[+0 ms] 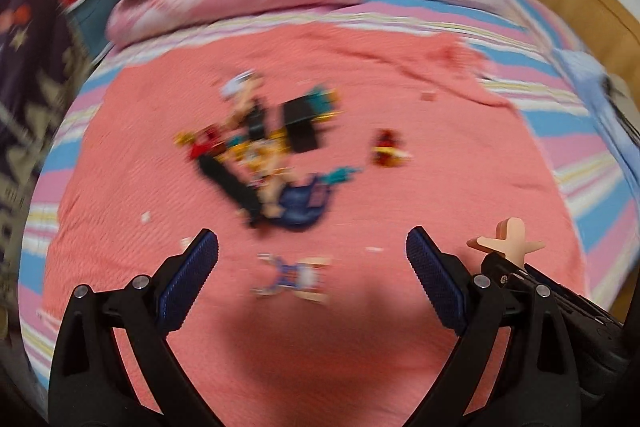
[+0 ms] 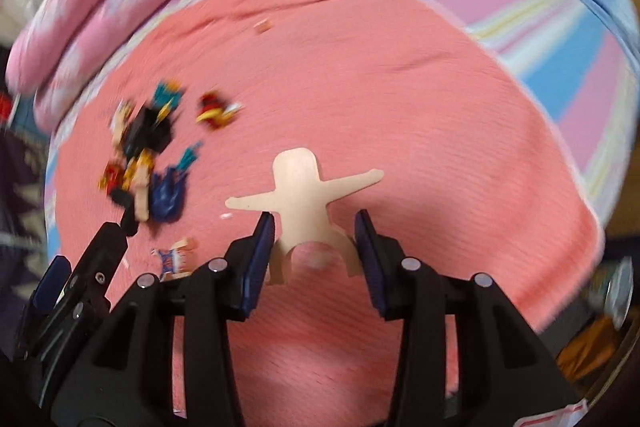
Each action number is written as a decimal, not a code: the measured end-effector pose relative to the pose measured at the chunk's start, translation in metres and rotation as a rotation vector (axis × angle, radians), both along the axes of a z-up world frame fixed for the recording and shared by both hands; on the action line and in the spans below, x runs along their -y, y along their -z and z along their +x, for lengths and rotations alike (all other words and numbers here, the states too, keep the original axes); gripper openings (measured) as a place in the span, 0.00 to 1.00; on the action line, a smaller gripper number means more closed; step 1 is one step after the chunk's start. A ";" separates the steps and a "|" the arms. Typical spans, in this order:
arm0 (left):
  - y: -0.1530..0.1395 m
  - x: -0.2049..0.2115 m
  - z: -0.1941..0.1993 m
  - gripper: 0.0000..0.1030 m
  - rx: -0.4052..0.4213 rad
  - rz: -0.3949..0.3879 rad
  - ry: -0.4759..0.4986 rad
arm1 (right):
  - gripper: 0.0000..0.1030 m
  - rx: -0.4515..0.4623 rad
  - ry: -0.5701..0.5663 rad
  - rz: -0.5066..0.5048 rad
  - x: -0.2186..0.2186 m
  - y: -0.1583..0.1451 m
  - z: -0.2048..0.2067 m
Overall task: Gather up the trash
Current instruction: 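Carry the wooden cutout to the wastebasket and release it, then swing the right tool back and grasp the blue-dressed wooden figure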
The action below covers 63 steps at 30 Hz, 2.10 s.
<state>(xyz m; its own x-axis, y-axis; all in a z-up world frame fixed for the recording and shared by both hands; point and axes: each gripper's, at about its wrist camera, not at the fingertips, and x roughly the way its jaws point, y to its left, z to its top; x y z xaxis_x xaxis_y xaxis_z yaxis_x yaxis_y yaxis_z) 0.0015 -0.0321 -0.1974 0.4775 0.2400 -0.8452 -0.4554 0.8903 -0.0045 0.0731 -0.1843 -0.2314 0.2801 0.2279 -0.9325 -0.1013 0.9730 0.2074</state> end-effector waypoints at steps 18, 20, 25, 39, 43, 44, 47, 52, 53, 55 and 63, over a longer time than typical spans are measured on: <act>-0.003 0.304 -0.027 0.89 -0.019 0.014 0.755 | 0.40 -0.033 0.750 -0.051 0.302 0.000 -0.146; 0.001 0.320 -0.026 0.89 -0.027 0.028 0.783 | 0.40 -0.052 0.778 -0.055 0.314 0.005 -0.150; 0.009 0.335 -0.026 0.89 -0.045 0.037 0.809 | 0.62 -0.090 0.859 -0.079 0.338 0.016 -0.165; -0.010 0.239 -0.004 0.89 -0.002 0.034 0.570 | 0.62 -0.044 0.618 -0.064 0.256 -0.003 -0.100; -0.018 0.160 -0.009 0.89 0.006 0.048 0.374 | 0.62 -0.031 0.452 -0.039 0.191 -0.008 -0.073; -0.018 0.147 -0.012 0.89 0.004 0.048 0.342 | 0.62 -0.032 0.401 -0.033 0.170 -0.008 -0.066; -0.019 0.077 -0.030 0.89 -0.008 0.054 0.163 | 0.62 -0.036 0.247 -0.015 0.106 -0.007 -0.053; -0.016 -0.014 -0.066 0.89 -0.037 0.065 -0.067 | 0.62 -0.055 0.010 0.004 -0.001 -0.001 -0.052; -0.015 -0.026 -0.072 0.89 -0.041 0.065 -0.097 | 0.62 -0.057 -0.032 0.005 -0.020 0.000 -0.055; -0.010 -0.055 -0.087 0.89 -0.057 0.065 -0.177 | 0.62 -0.063 -0.106 0.004 -0.054 0.005 -0.059; 0.026 -0.126 -0.115 0.89 -0.115 0.042 -0.342 | 0.63 -0.097 -0.280 -0.037 -0.138 0.037 -0.069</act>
